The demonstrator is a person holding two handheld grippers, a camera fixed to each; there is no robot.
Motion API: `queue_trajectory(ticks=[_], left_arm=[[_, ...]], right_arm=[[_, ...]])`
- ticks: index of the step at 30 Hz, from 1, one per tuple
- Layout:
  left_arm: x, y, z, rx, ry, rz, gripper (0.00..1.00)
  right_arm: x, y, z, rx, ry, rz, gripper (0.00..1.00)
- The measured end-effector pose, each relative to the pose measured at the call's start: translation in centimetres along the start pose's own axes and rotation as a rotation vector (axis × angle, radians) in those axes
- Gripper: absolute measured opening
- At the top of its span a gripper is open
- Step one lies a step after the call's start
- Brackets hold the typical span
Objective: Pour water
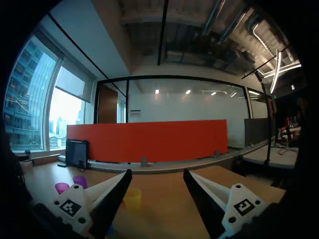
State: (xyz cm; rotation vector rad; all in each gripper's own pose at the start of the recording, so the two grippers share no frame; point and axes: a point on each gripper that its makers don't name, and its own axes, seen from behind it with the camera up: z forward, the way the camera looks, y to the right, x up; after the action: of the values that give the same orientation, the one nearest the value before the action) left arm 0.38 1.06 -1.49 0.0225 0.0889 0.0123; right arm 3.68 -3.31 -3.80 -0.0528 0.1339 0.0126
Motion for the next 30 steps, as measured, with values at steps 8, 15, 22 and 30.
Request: queue_trajectory(ticks=[8,15,22,30], left_arm=[[-1.4,-0.2,0.2,-0.001,-0.009,-0.007,0.99],[-2.3,-0.9,0.4,0.003,-0.016,-0.028,0.99],[-3.0,-0.8,0.5,0.001,-0.027,-0.032,0.99],[-3.6,-0.5,0.7,-0.005,-0.045,-0.021,0.99]], right_arm=[[-0.3,-0.4,0.2,0.001,-0.005,-0.026,1.00],[-0.1,-0.6,0.4,0.002,-0.006,-0.030,1.00],[0.2,-1.1,0.3,0.004,-0.003,-0.035,1.00],[0.1,-1.3,0.3,0.004,-0.005,-0.041,1.00]])
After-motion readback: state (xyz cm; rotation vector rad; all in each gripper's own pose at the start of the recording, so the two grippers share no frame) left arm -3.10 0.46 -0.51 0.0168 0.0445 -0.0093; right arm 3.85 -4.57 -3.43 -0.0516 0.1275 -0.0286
